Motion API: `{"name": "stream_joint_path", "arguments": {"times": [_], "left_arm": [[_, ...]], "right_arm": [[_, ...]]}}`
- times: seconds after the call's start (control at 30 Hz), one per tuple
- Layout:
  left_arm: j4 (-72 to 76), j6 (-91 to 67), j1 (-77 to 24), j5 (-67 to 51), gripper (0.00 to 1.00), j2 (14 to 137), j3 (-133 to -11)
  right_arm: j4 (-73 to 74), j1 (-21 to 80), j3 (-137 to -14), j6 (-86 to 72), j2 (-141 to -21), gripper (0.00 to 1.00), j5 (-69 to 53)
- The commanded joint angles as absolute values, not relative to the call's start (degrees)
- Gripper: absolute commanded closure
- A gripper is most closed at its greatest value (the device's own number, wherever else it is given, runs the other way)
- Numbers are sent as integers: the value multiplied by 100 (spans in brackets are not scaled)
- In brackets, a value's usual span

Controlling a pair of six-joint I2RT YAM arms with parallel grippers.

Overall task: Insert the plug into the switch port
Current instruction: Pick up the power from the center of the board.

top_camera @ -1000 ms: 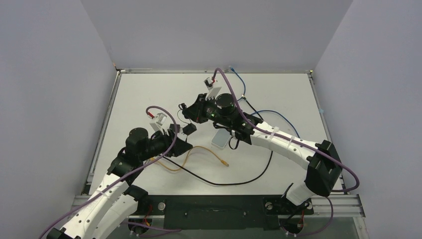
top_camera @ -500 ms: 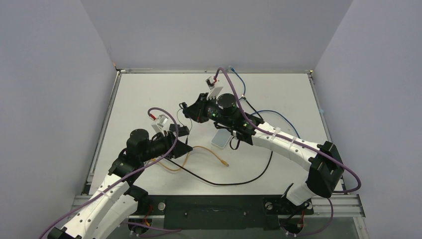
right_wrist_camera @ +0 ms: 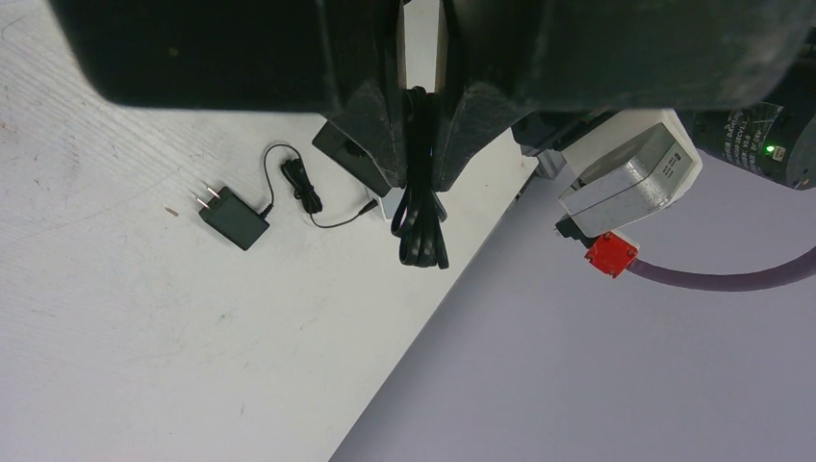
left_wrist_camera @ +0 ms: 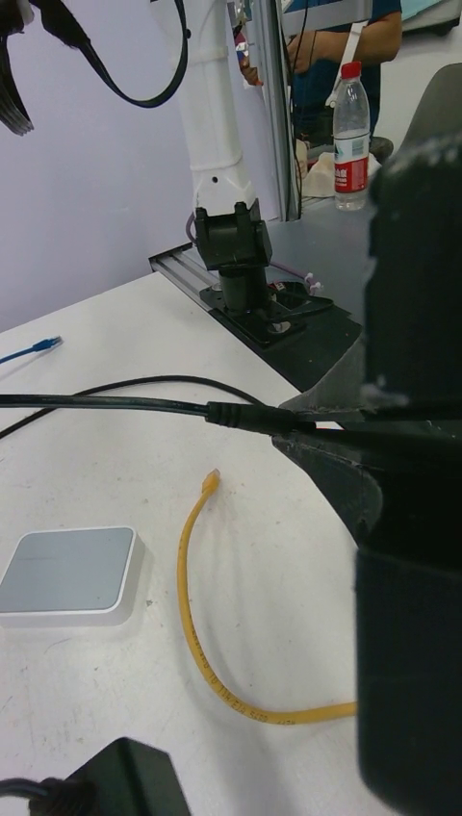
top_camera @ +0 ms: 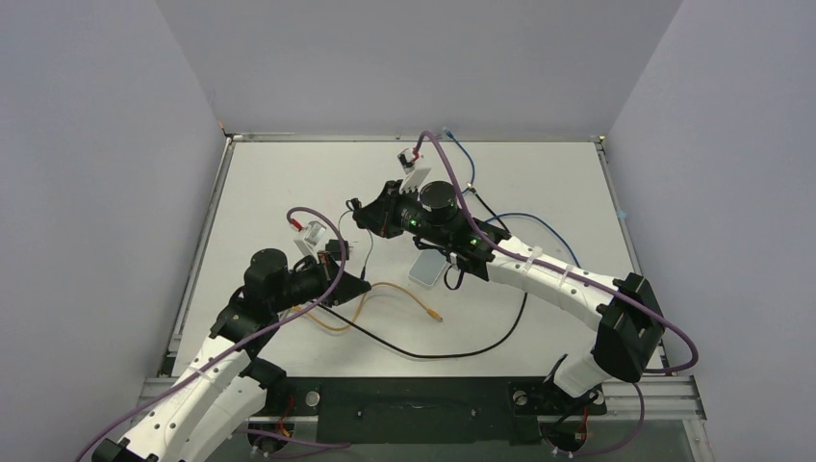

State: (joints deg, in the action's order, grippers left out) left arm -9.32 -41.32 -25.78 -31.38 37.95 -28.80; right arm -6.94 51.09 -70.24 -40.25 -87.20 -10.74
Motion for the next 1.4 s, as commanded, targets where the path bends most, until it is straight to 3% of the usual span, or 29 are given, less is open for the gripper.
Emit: {"name": "stream_joint_path", "arguments": {"times": [0.0, 0.3, 0.57, 0.9, 1.17, 1.37], "left_arm": [[-571, -4084, -2549, -3296, 100, 3780, -2937], [-656, -4142, -2549, -3552, 100, 3772, -3077], [-136, -4327, -2577, -4340, 100, 4366, -3127], [785, -4113, -3831, -4136, 100, 6012, -3613], [1458, -4129, -4169, -4290, 100, 7551, -4341], [2067, -4340, -4318, -4668, 100, 8824, -5048]], "right_arm": [[-1058, 5137, -6948, -4104, -8442, 100, -931], [-1020, 5067, -6392, -4080, -8030, 100, -549], [-992, 5121, -5099, -4113, -6747, 100, 564], [-472, 5322, -3652, -4549, -5070, 100, 2412], [823, 5326, -3115, -4842, -3676, 100, 4243], [1762, 5265, -3116, -5072, -3299, 100, 5107]]}}
